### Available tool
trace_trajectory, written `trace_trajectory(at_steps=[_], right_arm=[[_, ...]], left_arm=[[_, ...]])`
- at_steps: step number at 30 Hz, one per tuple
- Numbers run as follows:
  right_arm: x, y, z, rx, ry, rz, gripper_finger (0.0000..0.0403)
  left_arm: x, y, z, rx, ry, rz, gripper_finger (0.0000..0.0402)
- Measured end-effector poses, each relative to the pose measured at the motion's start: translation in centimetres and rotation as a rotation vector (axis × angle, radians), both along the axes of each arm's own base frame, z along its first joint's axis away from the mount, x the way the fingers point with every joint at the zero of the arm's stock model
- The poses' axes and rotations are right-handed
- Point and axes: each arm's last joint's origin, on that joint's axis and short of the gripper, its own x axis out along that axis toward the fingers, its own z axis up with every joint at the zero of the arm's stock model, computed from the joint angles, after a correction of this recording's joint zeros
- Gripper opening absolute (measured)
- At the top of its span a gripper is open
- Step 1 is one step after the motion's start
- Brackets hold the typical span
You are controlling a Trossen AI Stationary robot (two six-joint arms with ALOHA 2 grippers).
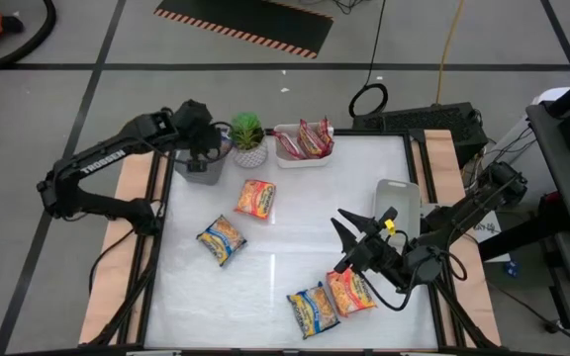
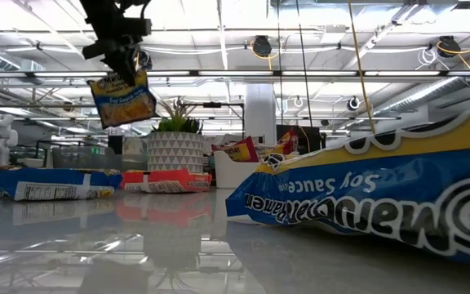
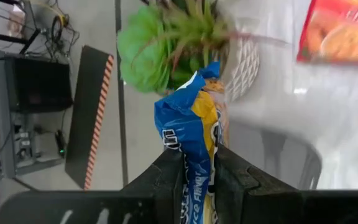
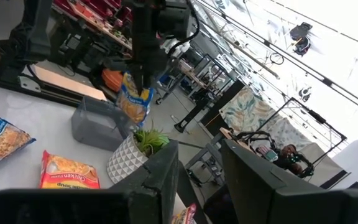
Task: Sort Maruchan noodles
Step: Put the middle blue noodle pack into the black bin
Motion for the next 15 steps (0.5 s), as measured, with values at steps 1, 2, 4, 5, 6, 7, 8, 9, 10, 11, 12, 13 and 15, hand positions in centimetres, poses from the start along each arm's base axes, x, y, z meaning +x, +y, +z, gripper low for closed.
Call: trace_trajectory(at_steps=[1,2,4,5,6,7,8,9,10,11,12,13,15], right_arm=[[0.0,0.0,0.0,-0.001,0.002,-0.001,0.0116],[0.0,0.0,-0.1,-0.002,0.003,-0.001,0.0116],[0.0,0.0,-0.1,-0.001,0.003,-0.001,0.0116],[0.0,0.0,-0.1,-0.001,0.002,-0.001,0.0116],[0.0,0.0,-0.1,0.000,0.002,-0.001,0.0116],[0.0,0.0,-0.1,0.000,0.001,-0.001,0.0116],[0.0,0.0,-0.1,0.001,0.001,-0.001,0.0116],[0.0,0.0,-0.1,0.000,0.002,-0.001,0.0116],[0.0,0.0,-0.1,0.000,0.001,-0.001,0.0116],[0.0,0.0,-0.1,0.001,0.001,-0.001,0.0116],[0.0,0.0,-0.1,0.001,0.000,-0.001,0.0116],[0.0,0.0,0.0,0.004,-0.002,-0.001,0.0116],[0.0,0.0,-0.1,0.003,-0.001,-0.001,0.0116]], left_arm=[[-0.2,0.2,-0.1,0.001,0.015,0.000,0.0065],[-0.4,0.5,-0.3,0.002,0.027,0.005,0.0065],[-0.9,1.1,-0.4,0.006,0.042,0.024,0.0065],[-1.2,1.5,-0.4,0.010,0.048,0.035,0.0065],[-1.4,1.9,-0.5,0.015,0.056,0.044,0.0065],[-1.7,2.2,-0.6,0.022,0.070,0.047,0.0065],[-1.9,2.5,-0.7,0.025,0.086,0.045,0.0065],[-2.0,2.8,-0.9,0.027,0.104,0.041,0.0065],[-2.2,3.1,-1.1,0.027,0.122,0.036,0.0065],[-2.4,3.4,-1.3,0.025,0.137,0.033,0.0065],[-2.5,3.7,-1.5,0.020,0.151,0.028,0.0065],[-2.7,3.9,-1.7,0.015,0.165,0.015,0.0065],[-2.9,4.2,-2.2,0.022,0.192,-0.007,0.0065]])
